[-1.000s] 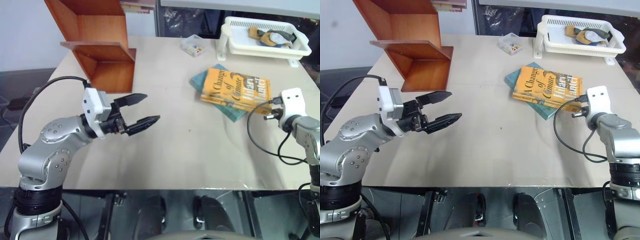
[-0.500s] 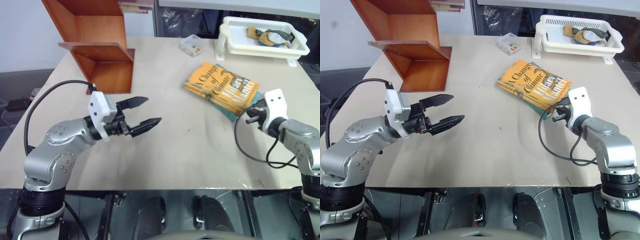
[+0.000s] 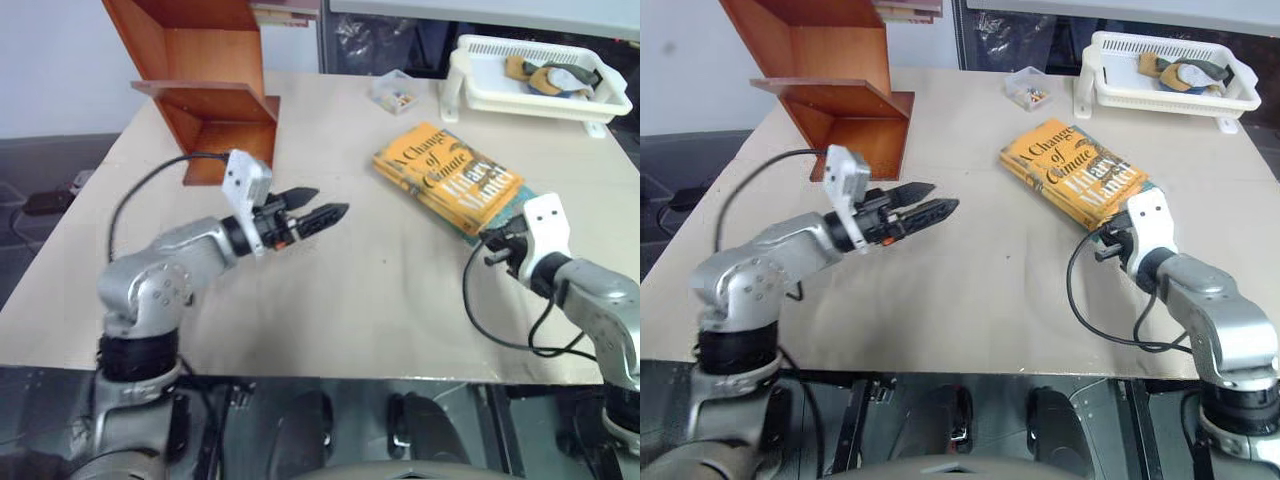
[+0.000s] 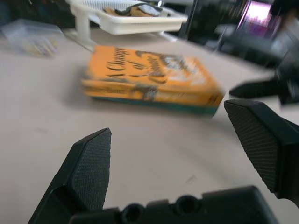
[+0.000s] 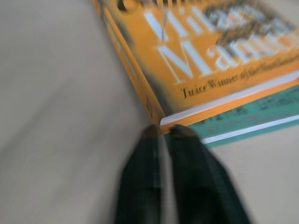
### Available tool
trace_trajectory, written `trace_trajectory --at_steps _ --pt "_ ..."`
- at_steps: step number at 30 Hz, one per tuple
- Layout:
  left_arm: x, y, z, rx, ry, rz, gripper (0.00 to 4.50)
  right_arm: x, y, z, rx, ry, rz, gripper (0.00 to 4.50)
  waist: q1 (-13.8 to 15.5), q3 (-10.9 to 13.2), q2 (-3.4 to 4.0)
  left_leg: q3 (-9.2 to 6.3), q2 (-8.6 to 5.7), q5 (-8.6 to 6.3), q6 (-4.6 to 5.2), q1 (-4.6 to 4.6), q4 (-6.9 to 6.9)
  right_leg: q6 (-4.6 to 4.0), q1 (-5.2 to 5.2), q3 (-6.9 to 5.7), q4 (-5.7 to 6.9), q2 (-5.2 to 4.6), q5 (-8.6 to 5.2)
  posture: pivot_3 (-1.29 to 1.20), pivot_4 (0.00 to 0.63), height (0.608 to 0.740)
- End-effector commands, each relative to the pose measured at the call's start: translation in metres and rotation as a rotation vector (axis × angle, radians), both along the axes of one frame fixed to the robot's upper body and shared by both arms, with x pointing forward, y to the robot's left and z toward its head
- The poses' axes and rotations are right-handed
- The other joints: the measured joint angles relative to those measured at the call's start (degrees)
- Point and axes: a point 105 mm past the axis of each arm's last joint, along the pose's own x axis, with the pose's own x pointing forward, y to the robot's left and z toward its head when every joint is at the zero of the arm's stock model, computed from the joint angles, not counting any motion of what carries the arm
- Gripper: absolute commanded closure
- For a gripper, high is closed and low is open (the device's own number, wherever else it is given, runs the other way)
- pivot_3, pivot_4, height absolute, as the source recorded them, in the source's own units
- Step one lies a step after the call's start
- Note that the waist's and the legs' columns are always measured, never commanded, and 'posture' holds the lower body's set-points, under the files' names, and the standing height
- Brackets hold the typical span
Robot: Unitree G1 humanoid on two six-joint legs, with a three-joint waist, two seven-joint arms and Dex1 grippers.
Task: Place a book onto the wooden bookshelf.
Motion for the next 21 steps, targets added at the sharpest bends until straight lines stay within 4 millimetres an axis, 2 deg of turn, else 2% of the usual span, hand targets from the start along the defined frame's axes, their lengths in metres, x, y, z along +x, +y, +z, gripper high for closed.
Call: trace_trajectory --at_steps 1,3,5,6,9,13,16,21 --pt "0.014 -0.025 -0.006 -0.115 0.141 -0.008 0.0 -0.026 0.011 0.03 -0.058 -0.153 0.039 2.14 -0.24 -0.01 -0.01 0.0 -0.02 0.0 0.0 0.01 0.0 0.0 0.0 0.02 -0.01 0.0 0.0 0.0 0.15 0.74" --pt "0.026 -0.041 -0.011 -0.181 0.228 0.007 0.0 -0.034 0.022 0.041 -0.029 -0.226 0.059 1.37 -0.43 0.0 -0.02 0.01 -0.01 0.0 0.0 0.03 0.0 0.04 0.0 0.04 -0.01 0.02 -0.02 0.0 0.15 0.74" --pt "0.038 -0.055 -0.02 -0.222 0.321 0.038 0.0 -0.04 0.027 0.049 -0.022 -0.283 0.054 0.27 -0.46 0.0 -0.04 -0.04 0.01 -0.01 0.03 0.06 0.02 0.1 0.01 0.01 0.04 0.07 -0.06 0.0 0.15 0.74" --pt "0.047 -0.063 -0.024 -0.253 0.367 0.062 0.0 -0.044 0.031 0.053 -0.016 -0.308 0.057 0.02 -0.44 0.0 -0.04 -0.04 0.01 -0.04 0.09 0.07 0.02 0.14 0.01 0.02 0.07 0.07 -0.09 0.0 0.15 0.74" --pt "0.071 -0.083 -0.037 -0.343 0.489 0.143 0.0 -0.049 0.04 0.058 -0.008 -0.353 0.081 0.02 -0.29 -0.02 -0.04 -0.08 0.0 -0.09 0.18 0.08 0.03 0.12 0.02 -0.01 0.09 0.08 -0.09 0.0 0.15 0.74" --pt "0.087 -0.099 -0.042 -0.39 0.548 0.196 0.0 -0.049 0.043 0.058 -0.007 -0.37 0.066 0.02 -0.23 -0.01 -0.07 -0.13 -0.07 -0.11 0.21 -0.01 0.02 0.01 0.03 -0.07 -0.01 0.04 -0.03 0.0 0.15 0.74" --pt "0.091 -0.117 -0.046 -0.433 0.594 0.185 0.0 -0.052 0.052 0.059 0.071 -0.382 0.105 0.02 -0.23 -0.01 -0.07 -0.15 -0.09 -0.12 0.21 -0.07 -0.03 -0.03 0.02 -0.1 -0.12 0.03 0.0 0.0 0.15 0.74" --pt "0.092 -0.147 -0.045 -0.525 0.673 0.164 0.0 -0.051 0.05 0.059 0.032 -0.391 0.076 0.02 -0.18 0.0 -0.09 -0.17 -0.16 -0.12 0.23 -0.09 -0.05 -0.02 0.04 -0.17 -0.17 -0.02 -0.01 0.0 0.15 0.74"
